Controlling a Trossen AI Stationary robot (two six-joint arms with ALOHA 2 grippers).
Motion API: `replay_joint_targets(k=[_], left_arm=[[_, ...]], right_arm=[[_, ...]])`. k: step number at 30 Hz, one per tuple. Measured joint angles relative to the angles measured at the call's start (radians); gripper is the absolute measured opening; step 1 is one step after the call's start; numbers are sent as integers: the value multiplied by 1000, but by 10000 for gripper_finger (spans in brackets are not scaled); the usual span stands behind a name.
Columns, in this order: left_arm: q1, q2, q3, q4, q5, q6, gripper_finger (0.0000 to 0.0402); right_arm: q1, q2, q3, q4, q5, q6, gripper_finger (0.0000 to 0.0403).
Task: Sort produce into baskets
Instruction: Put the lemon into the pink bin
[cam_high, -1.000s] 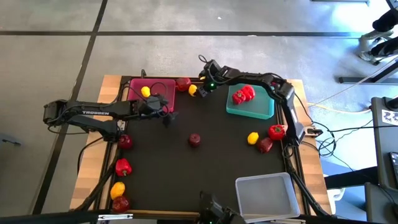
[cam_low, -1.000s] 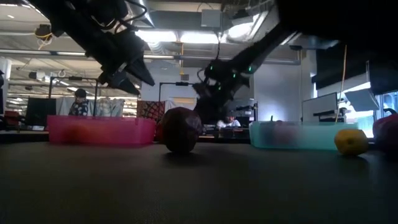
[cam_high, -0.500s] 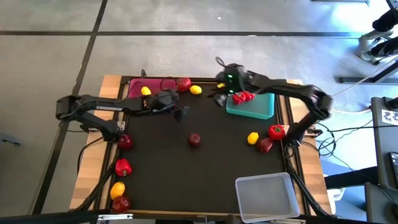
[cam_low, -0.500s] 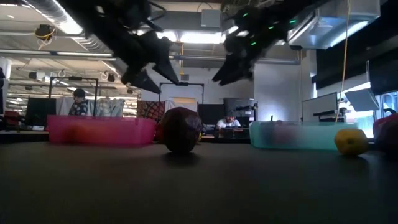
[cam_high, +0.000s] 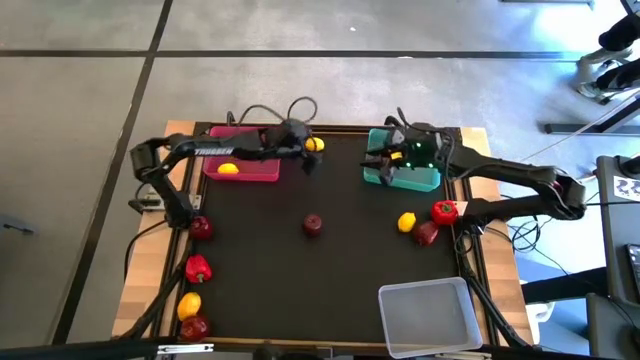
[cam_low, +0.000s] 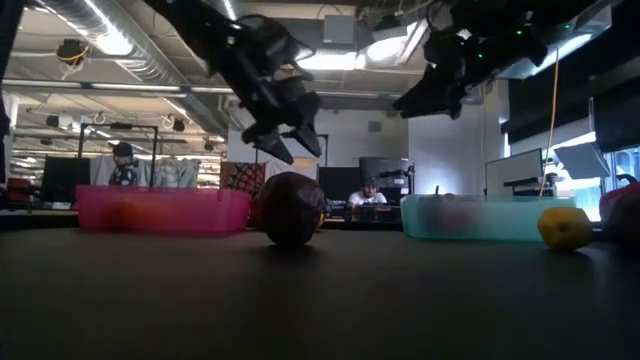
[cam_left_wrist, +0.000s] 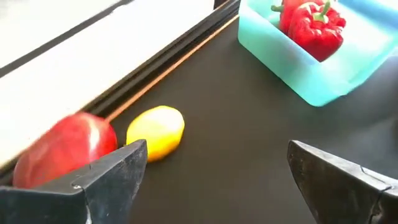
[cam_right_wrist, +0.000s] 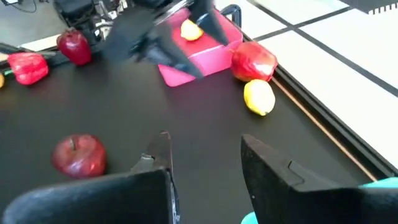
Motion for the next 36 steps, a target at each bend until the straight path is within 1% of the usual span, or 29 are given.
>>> replay_joint_targets(k=[3,7,10,14,21,28,31,36], left_arm=[[44,65,81,-29,68,88,384],[95,154,188,-130,86,225,384],[130,213,230,-164,121,326,384],[164,273,247,-164,204,441,384],[192,359,248,-107,206,609,384],[213,392,249,-68,205,662,383],[213,392,249,-68,207,675,365],[211,392,249,-77,209,704,306]], right_arm=[[11,-6,-31,-5,-11,-6,111],[41,-6,-74,-13,-18,-19,111],[70,-6,-99,-27,-18,-19,111],[106,-6,-118,-48,-16,-19,111],[144,-5,-129,-20,4,7,111],[142,-5,-129,8,30,28,111],[142,-5,-129,30,54,39,111],[142,-5,-129,50,64,35,111]])
